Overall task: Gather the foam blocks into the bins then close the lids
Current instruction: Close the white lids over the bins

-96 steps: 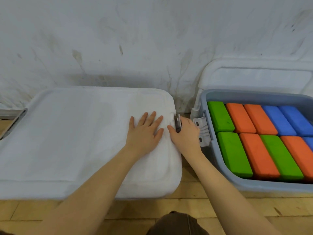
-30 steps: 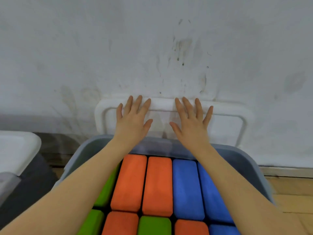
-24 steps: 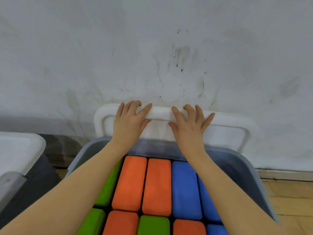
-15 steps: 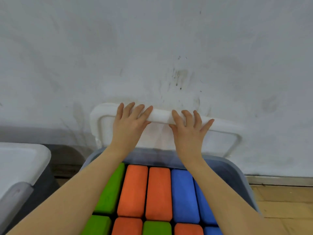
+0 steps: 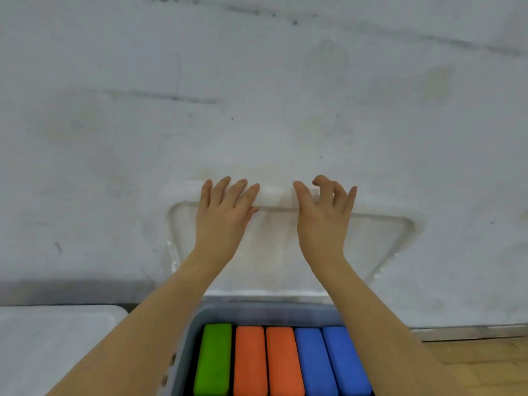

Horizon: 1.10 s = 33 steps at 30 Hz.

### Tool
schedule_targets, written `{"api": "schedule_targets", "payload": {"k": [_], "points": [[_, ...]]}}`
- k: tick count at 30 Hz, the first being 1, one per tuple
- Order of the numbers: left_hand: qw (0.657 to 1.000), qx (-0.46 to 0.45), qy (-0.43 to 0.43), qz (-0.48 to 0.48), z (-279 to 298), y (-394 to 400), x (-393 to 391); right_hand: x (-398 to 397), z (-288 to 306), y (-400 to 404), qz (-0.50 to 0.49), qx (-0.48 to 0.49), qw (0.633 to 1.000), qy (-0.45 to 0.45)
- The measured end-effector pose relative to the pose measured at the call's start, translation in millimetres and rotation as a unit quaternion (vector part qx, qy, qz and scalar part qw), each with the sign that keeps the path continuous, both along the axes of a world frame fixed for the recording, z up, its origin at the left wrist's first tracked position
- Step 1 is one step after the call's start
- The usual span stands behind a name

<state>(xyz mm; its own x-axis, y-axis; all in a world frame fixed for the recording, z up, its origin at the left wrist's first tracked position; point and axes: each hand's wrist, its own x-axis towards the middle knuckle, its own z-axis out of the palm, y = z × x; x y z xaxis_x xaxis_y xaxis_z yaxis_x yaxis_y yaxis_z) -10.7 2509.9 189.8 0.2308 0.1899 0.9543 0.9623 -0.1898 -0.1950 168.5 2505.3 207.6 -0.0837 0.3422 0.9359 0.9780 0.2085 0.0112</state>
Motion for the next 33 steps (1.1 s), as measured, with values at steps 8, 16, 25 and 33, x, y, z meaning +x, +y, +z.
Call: {"api": "schedule_targets", "payload": {"k": [8,16,25,33], "points": [[0.999,0.026,0.022,0.019,28.3,-33.7,-23.1,-18.6,22.5,-37.7,0.043,-0.076,0.995,-0.055],[0.999,0.031,0.042,0.001,46.9,-65.7,-33.8,-21.1,31.0,-72.1,0.082,-0.022,0.996,-0.037],[0.974,-0.188,-0.03,-0.119,-26.5,-70.4,-14.1,-1.5,-31.1,-78.8,0.077,-0.175,0.98,-0.059],[0.911,-0.392,-0.045,-0.119,-133.1,-71.5,9.6,20.4,-147.1,-75.8,0.071,-0.328,0.941,-0.042]]}}
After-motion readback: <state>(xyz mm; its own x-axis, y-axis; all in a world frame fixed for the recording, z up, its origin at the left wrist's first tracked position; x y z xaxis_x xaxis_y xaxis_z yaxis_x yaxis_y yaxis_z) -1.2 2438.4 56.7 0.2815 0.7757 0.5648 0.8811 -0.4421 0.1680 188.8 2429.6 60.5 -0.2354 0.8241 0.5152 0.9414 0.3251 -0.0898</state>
